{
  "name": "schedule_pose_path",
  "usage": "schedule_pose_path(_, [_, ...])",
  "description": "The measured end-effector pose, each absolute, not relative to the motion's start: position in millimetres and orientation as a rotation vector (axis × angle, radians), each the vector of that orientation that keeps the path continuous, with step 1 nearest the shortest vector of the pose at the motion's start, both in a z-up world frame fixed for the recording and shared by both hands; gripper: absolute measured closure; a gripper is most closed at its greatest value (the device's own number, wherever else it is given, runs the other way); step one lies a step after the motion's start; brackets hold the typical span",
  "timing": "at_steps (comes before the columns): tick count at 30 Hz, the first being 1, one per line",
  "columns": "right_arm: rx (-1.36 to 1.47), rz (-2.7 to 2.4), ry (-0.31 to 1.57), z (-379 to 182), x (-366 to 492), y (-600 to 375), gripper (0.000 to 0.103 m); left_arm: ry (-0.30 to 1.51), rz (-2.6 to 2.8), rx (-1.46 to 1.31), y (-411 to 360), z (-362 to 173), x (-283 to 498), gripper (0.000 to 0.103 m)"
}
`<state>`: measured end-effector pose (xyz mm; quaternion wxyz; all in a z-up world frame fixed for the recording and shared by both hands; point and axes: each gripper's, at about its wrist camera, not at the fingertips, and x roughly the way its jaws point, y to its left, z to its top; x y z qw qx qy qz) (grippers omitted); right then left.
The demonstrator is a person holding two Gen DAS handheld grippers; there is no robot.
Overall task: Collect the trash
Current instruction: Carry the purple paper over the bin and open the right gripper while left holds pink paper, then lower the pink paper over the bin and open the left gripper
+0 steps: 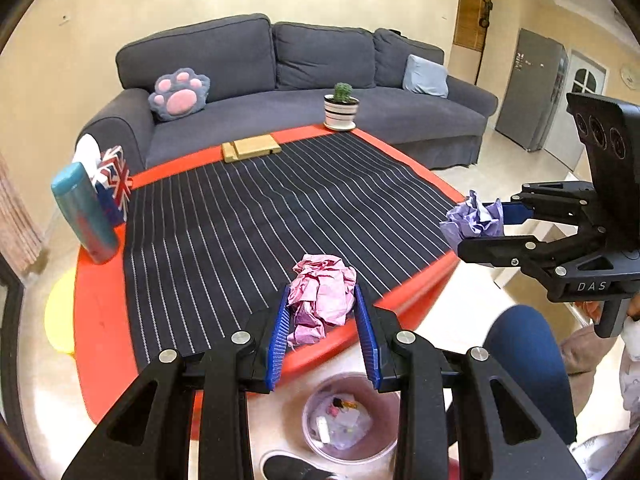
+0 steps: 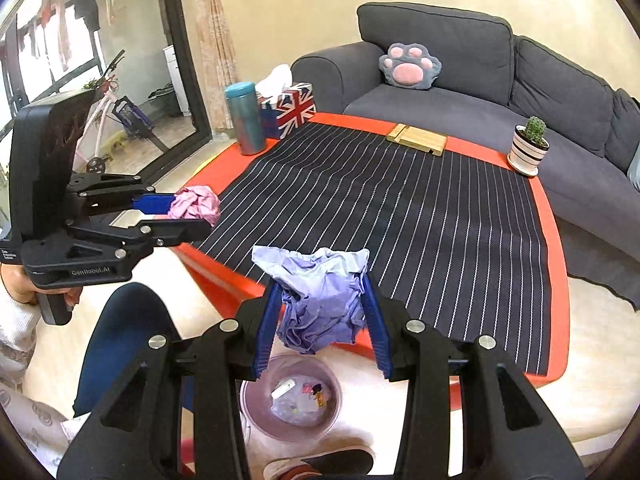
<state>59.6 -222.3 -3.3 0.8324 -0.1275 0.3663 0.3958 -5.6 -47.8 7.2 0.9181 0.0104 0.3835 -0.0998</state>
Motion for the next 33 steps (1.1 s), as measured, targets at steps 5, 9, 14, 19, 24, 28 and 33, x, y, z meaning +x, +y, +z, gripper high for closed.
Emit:
schedule_pose_path(5, [-0.272, 0.864, 0.793, -11, 38, -224, 0.063, 0.801, -0.22, 0.012, -56, 1, -22, 0.071])
schedule_pose_path(9, [-0.273, 0.882, 0.825, -23, 24, -225, 0.062, 0.816, -0.225, -0.005, -56, -7, -32, 0.071])
schedule_pose_path(14, [-0.276, 0.906, 0.877, -43, 11, -223, 0.062, 0.829, -0.233, -0.026, -56, -14, -43, 0.071])
schedule_pose_path(19, [-0.271, 0.943, 0.908, -52, 3, -219, 0.043, 0.838, -0.236, -0.036, -54, -18, -50, 0.071])
schedule_pose_path(24, [-0.254, 0.91, 0.892, -49, 6, -220, 0.014, 0.843, -0.233, -0.043, -53, -21, -54, 0.071])
schedule_pose_path(28, [-0.24, 0.889, 0.891, -48, 10, -222, 0.008, 0.852, -0.236, -0.048, -53, -25, -54, 0.071])
schedule_pose_path(33, [-0.236, 0.872, 0.896, -49, 11, -225, 0.007, 0.862, -0.25, -0.053, -54, -28, -52, 0.071])
